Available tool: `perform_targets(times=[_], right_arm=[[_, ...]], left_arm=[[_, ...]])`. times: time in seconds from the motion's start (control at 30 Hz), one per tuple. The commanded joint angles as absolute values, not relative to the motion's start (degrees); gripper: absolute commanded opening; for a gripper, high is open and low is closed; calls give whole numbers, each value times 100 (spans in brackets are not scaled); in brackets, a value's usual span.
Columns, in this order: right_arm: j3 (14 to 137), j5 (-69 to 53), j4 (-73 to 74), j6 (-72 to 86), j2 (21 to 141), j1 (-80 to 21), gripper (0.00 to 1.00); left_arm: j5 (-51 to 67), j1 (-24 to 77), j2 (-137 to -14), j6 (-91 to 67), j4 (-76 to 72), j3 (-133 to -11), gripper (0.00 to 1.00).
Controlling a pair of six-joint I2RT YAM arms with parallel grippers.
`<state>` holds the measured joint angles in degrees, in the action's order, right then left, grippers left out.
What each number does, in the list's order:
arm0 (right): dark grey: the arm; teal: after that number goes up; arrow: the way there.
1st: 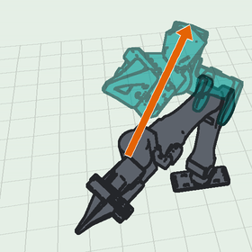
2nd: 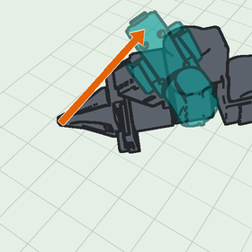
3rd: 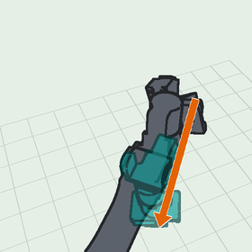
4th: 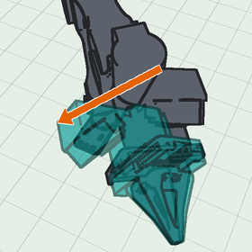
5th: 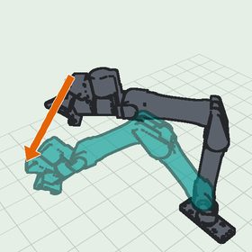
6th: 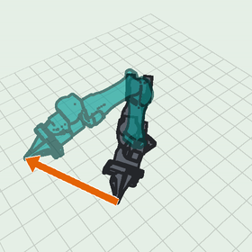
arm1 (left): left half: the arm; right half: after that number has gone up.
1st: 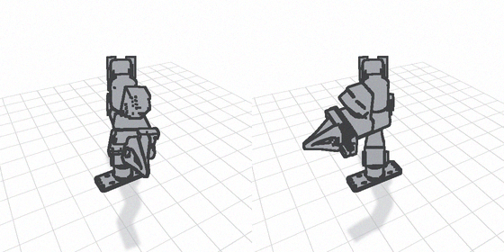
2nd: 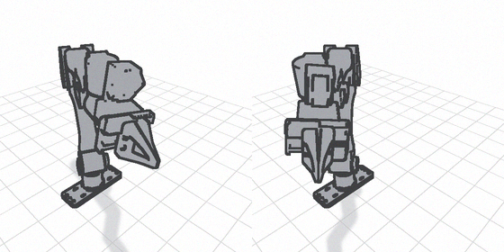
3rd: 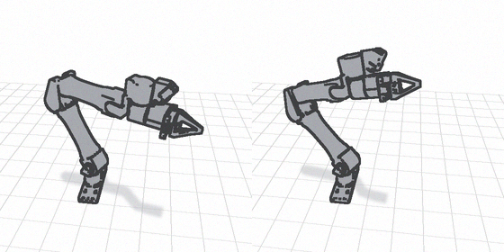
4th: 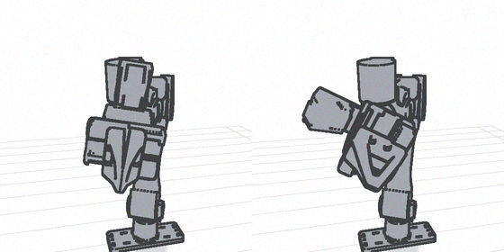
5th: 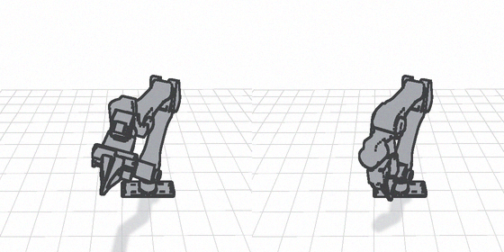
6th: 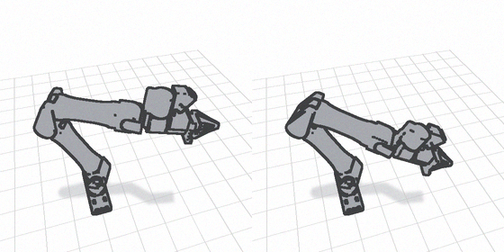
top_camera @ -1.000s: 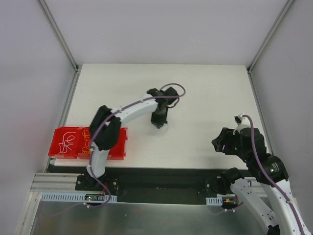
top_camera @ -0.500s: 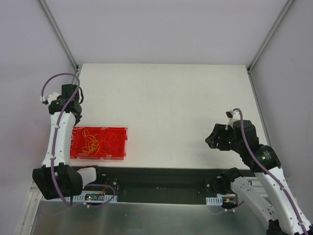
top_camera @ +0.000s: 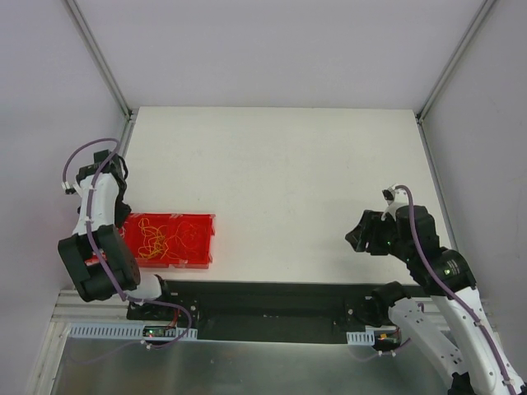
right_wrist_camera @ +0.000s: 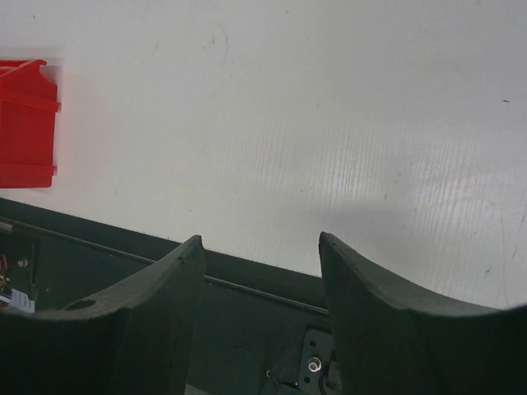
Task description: Untangle the cables
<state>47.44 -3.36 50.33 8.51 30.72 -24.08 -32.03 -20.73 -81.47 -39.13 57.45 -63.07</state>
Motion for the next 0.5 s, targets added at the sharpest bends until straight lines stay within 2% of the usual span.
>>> perform_targets(times=[0.0, 0.03, 0.13, 0.37, 0.47], right_arm=[[4781, -272, 5054, 852, 3006, -2355, 60], [4790, -281, 5054, 853, 3015, -2355, 61], [4825, -281, 5028, 835, 3102, -2355, 60], [4843, -317, 4913, 844, 3138, -2355, 62], [4930, -168, 4896, 826, 3111, -2355, 66]], left_arm=[[-3331, -2171, -7569, -4148, 5933, -6399, 63], [-3340, -2188, -7437, -4175, 5933, -6442, 73], [-3252, -2197, -7190, -4166, 5968, -6714, 79], [-1945, -2066, -6619, -4192, 5994, -7145, 81], [-1671, -1199, -6566, -4358, 5977, -7154, 85]])
